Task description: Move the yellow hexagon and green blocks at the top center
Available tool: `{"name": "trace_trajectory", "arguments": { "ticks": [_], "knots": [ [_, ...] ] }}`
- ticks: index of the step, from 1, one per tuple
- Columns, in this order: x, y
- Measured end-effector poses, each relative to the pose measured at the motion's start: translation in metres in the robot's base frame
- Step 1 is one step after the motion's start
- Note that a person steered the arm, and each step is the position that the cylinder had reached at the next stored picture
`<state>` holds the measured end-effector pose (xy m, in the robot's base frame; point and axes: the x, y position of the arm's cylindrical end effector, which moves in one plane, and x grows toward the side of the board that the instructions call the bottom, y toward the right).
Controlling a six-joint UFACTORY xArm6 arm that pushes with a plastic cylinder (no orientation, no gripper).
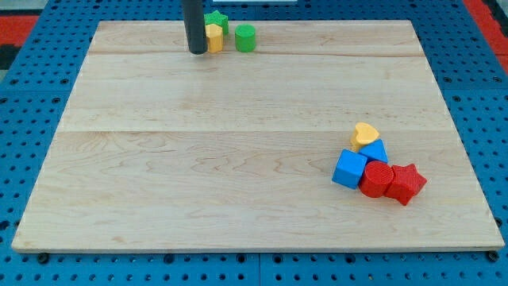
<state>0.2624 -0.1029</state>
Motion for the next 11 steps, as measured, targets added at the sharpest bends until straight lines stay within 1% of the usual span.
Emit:
{"name": "trace_trajectory", "arguments": {
  "ticks": [1, 2, 3, 4, 6, 8, 10, 11],
  "knots": [
    [0.006, -0.004],
    [0.017, 0.035],
    [-0.015, -0.015],
    [-0.038, -0.035],
    [-0.062, 0.014],
    [-0.071, 0.006],
    [-0.07, 0.042],
    [-0.067, -0.007]
  ]
}}
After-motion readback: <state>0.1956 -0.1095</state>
